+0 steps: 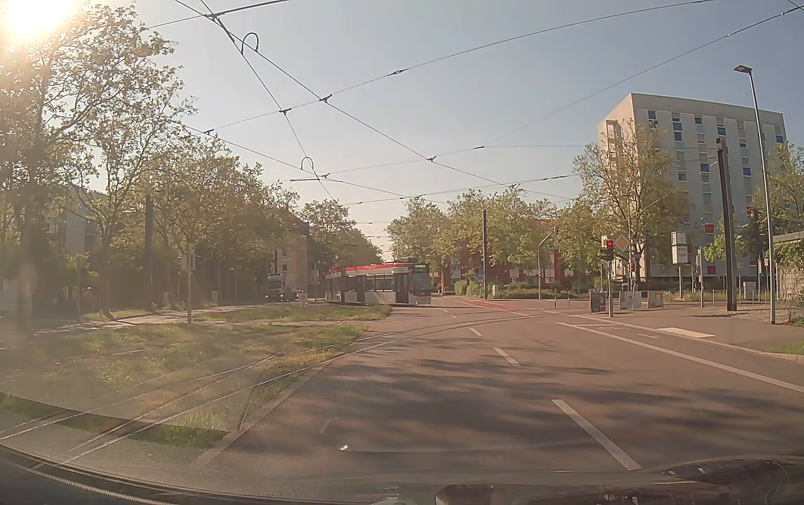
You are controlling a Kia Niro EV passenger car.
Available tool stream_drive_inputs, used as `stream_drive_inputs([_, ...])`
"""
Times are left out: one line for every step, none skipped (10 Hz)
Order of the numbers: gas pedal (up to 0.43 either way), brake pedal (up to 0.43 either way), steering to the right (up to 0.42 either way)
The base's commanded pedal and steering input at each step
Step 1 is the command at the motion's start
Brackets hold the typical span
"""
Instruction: Follow the waypoints while adhering to traffic rules and regulations
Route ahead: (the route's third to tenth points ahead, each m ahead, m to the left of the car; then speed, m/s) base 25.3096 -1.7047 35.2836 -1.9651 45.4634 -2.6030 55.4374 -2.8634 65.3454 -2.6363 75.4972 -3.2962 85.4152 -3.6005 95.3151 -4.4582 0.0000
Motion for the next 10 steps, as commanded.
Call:
stream_drive_inputs([0.0, 0.262, -0.014])
stream_drive_inputs([0.0, 0.262, -0.013])
stream_drive_inputs([0.0, 0.262, -0.014])
stream_drive_inputs([0.0, 0.262, -0.013])
stream_drive_inputs([0.0, 0.262, -0.014])
stream_drive_inputs([0.0, 0.262, -0.014])
stream_drive_inputs([0.0, 0.262, -0.013])
stream_drive_inputs([0.0, 0.262, -0.013])
stream_drive_inputs([0.0, 0.262, -0.014])
stream_drive_inputs([0.0, 0.262, -0.014])
